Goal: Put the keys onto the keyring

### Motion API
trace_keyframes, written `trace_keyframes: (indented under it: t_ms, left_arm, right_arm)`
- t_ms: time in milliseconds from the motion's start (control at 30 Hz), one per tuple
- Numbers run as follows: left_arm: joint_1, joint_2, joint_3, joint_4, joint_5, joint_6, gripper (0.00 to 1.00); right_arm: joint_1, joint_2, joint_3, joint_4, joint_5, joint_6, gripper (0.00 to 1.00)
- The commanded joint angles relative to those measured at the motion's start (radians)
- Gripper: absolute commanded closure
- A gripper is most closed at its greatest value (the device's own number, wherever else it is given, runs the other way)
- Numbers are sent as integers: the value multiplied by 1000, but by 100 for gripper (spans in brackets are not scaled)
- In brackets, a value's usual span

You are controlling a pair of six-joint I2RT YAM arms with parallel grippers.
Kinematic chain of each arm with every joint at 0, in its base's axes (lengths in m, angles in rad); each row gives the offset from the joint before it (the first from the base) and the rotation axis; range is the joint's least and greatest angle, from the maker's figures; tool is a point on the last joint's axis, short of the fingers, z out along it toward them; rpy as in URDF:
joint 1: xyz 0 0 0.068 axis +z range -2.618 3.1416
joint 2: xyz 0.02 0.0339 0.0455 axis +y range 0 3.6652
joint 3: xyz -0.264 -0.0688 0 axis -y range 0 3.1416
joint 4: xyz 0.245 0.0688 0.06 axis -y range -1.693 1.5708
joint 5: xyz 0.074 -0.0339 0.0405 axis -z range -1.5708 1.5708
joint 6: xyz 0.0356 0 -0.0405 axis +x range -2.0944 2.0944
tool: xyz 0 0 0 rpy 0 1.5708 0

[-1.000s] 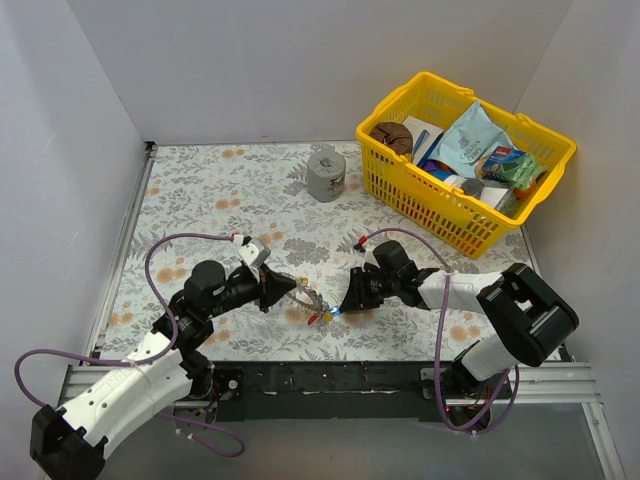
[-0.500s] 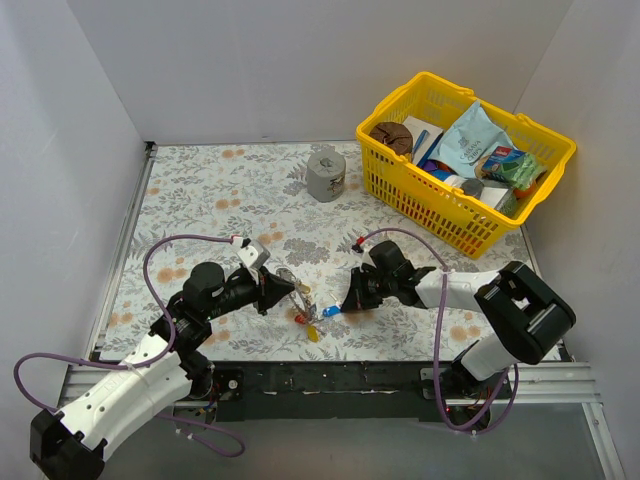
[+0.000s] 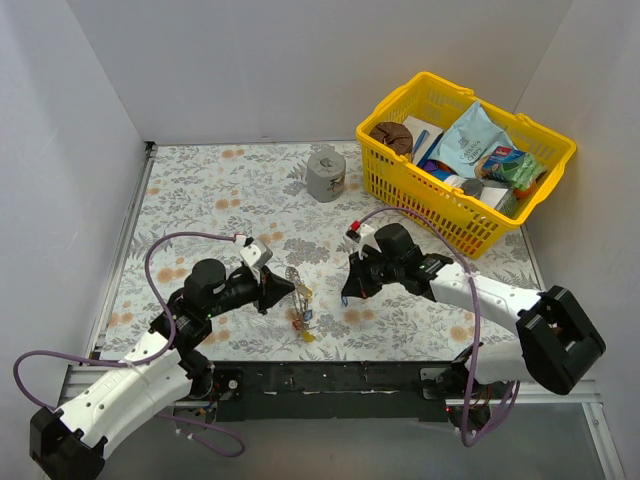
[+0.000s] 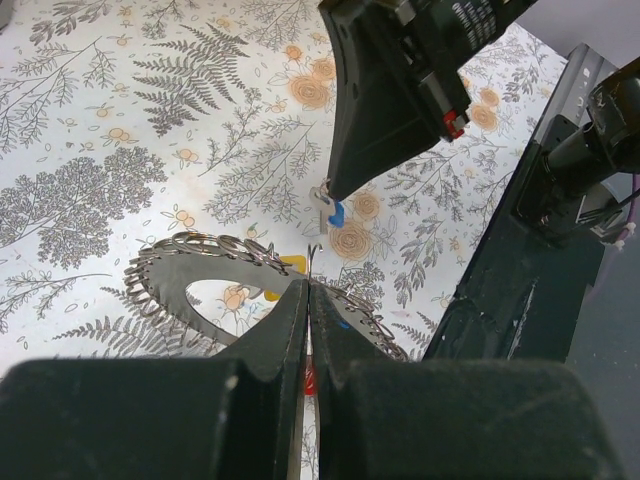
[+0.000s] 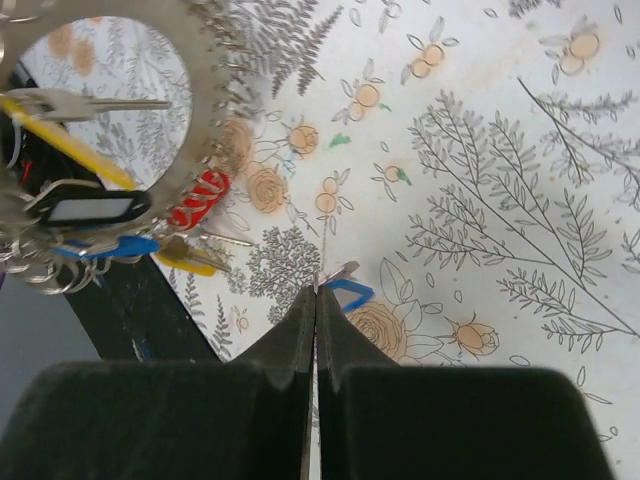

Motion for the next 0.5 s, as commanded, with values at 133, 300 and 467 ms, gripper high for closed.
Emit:
trace_keyframes:
  t_ms: [133,300,467]
  left_arm:
    - [-3,25,64,21,51,42,100]
    - [-1,47,73,21,75,56,100]
    - [-1,65,76,21,97,65,100]
  right_arm:
    - [4,-135,86,-69,-300,-248,99]
    - [4,-158,103,-12,-526,-227,99]
    - [4,-161,97,34,-594,-191,99]
